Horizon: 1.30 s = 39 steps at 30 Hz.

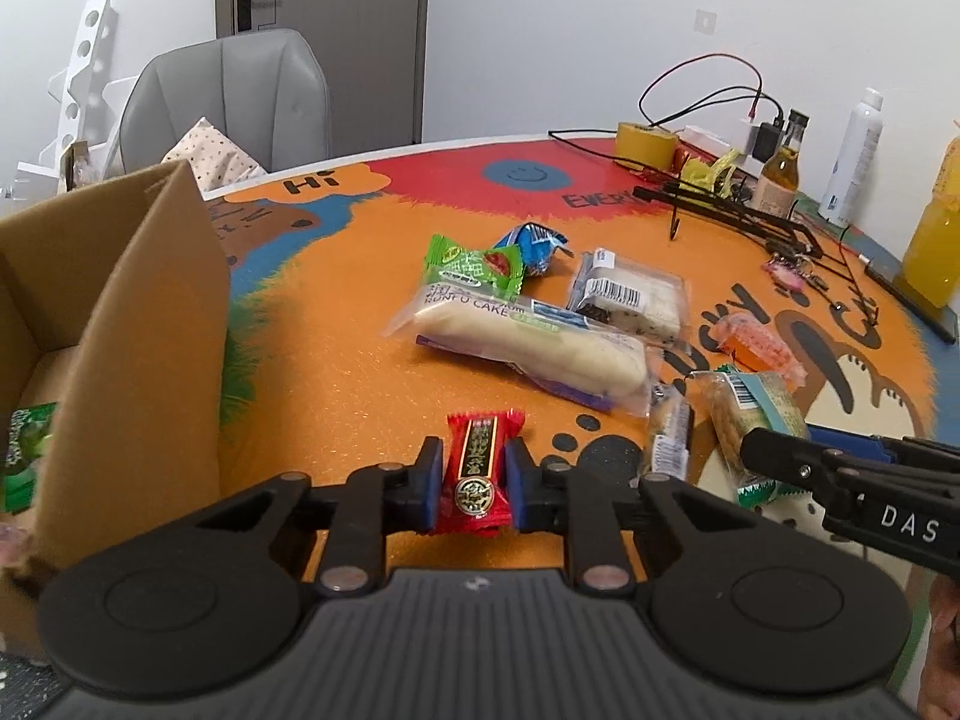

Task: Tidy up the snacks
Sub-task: 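Grasp the red candy bar with the left gripper while the right grasps the blue-banded biscuit pack, then carry the red candy bar and biscuit pack over the cardboard box with both grippers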

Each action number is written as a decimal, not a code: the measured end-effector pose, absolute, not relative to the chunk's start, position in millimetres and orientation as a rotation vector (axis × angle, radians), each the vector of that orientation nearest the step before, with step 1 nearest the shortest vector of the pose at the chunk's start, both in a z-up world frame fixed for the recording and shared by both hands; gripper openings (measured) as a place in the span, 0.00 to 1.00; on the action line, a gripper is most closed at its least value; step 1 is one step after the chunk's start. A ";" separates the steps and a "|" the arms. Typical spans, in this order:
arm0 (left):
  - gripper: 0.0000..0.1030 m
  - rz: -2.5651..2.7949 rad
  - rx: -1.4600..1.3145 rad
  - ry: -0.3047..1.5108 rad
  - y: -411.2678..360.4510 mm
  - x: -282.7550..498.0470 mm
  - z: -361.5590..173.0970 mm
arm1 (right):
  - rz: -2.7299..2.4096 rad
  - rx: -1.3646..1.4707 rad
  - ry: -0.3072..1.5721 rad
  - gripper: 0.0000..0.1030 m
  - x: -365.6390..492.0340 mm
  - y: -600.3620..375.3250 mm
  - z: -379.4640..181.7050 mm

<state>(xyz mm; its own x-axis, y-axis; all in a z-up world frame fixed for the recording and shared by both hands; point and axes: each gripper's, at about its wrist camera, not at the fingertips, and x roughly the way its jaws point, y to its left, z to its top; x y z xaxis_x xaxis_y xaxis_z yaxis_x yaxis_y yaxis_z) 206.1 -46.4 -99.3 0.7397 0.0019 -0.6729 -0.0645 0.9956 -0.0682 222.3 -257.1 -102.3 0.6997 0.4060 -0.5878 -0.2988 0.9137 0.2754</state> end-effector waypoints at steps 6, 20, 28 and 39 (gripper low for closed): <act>0.01 0.026 -0.107 0.721 -42.5 196.1 -89.2 | 0.399 0.155 0.685 0.40 214.0 -256.1 -97.0; 0.13 0.024 -0.066 0.760 -47.9 192.1 -96.3 | 0.355 0.104 0.753 0.53 213.8 -250.0 -111.3; 0.34 0.042 -0.083 0.799 -41.1 201.2 -109.1 | 0.337 0.023 0.731 0.56 218.1 -236.2 -113.8; 0.18 0.032 -0.088 0.782 -39.6 194.7 -107.4 | 0.358 0.057 0.712 0.45 210.7 -240.2 -102.6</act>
